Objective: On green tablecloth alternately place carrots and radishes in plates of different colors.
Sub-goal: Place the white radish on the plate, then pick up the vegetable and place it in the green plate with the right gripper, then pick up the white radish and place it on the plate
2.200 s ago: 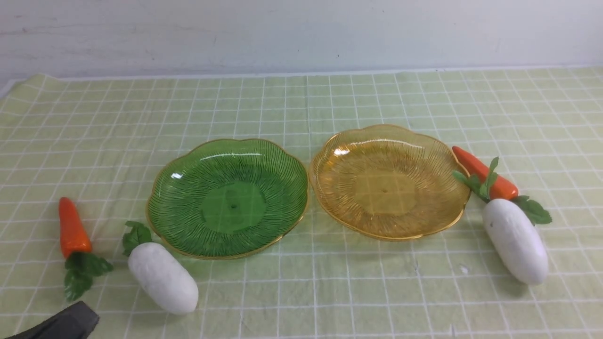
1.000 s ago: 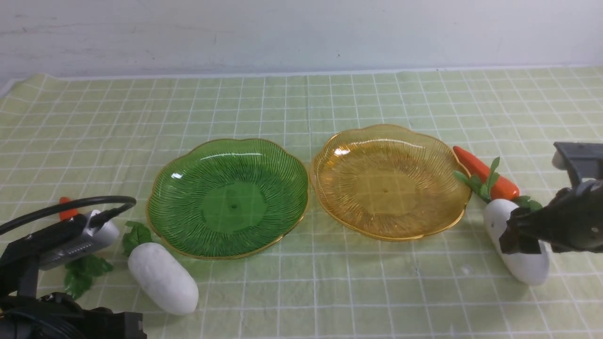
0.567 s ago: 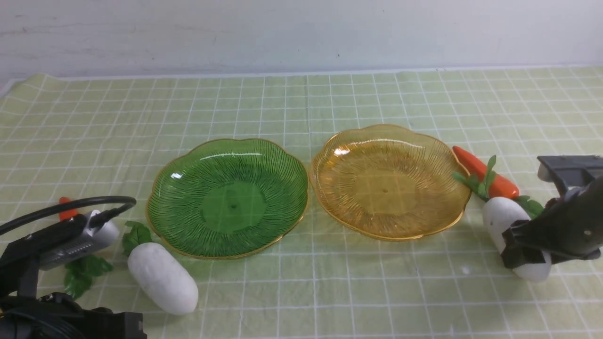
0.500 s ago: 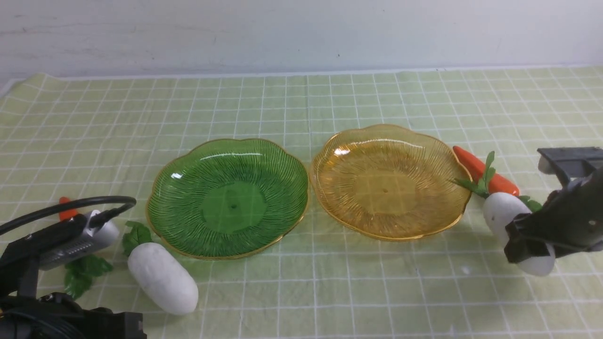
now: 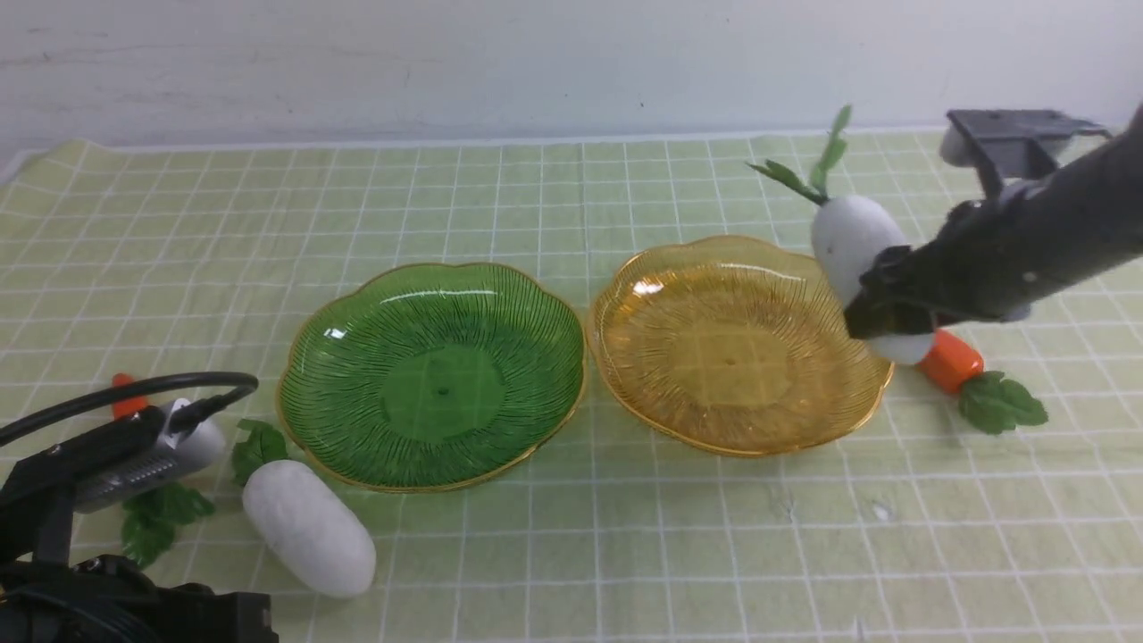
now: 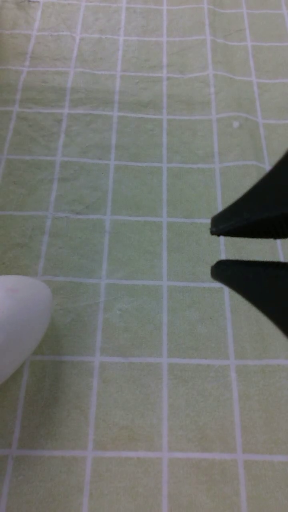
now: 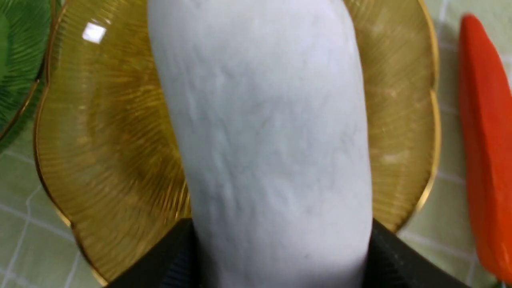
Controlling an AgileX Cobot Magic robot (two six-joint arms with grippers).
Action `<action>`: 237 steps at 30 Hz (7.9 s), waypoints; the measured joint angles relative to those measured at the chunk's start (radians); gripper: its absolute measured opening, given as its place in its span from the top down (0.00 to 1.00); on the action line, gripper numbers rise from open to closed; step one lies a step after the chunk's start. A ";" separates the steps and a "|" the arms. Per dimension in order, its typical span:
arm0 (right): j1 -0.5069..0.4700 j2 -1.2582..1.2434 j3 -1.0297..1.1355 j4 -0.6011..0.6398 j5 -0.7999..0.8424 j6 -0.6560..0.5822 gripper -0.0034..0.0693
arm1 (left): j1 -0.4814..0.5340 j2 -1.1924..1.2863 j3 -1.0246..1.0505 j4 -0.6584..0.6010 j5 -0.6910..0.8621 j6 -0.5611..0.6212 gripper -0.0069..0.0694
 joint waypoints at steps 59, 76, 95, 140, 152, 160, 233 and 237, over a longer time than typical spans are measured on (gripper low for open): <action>-0.211 0.259 -0.066 -0.310 0.038 0.155 0.56 | 0.000 0.000 0.000 0.000 0.002 -0.001 0.82; -0.065 0.026 -0.152 0.235 0.225 -0.040 0.56 | 0.000 0.000 0.000 0.019 -0.010 -0.001 0.82; 0.455 0.325 -0.265 0.487 -0.276 -0.469 0.46 | 0.000 0.000 0.000 0.019 -0.048 -0.001 0.79; 0.187 -0.370 -0.052 -0.039 0.555 0.149 0.97 | 0.000 0.419 -0.109 0.057 -0.400 -0.160 0.28; 0.187 -0.569 0.187 -0.043 0.555 0.151 0.97 | 0.000 0.601 -0.120 -0.080 -0.541 -0.146 0.28; 0.187 -0.571 0.192 -0.050 0.556 0.151 0.97 | -0.001 0.607 -0.126 -0.023 -0.532 -0.130 0.37; 0.187 -0.571 0.273 -0.077 0.492 0.081 0.97 | -0.287 1.131 -1.345 0.050 0.131 -0.231 0.35; 0.187 -0.571 0.273 -0.077 0.490 0.081 0.97 | -0.158 1.049 -1.346 0.179 0.297 -0.231 0.46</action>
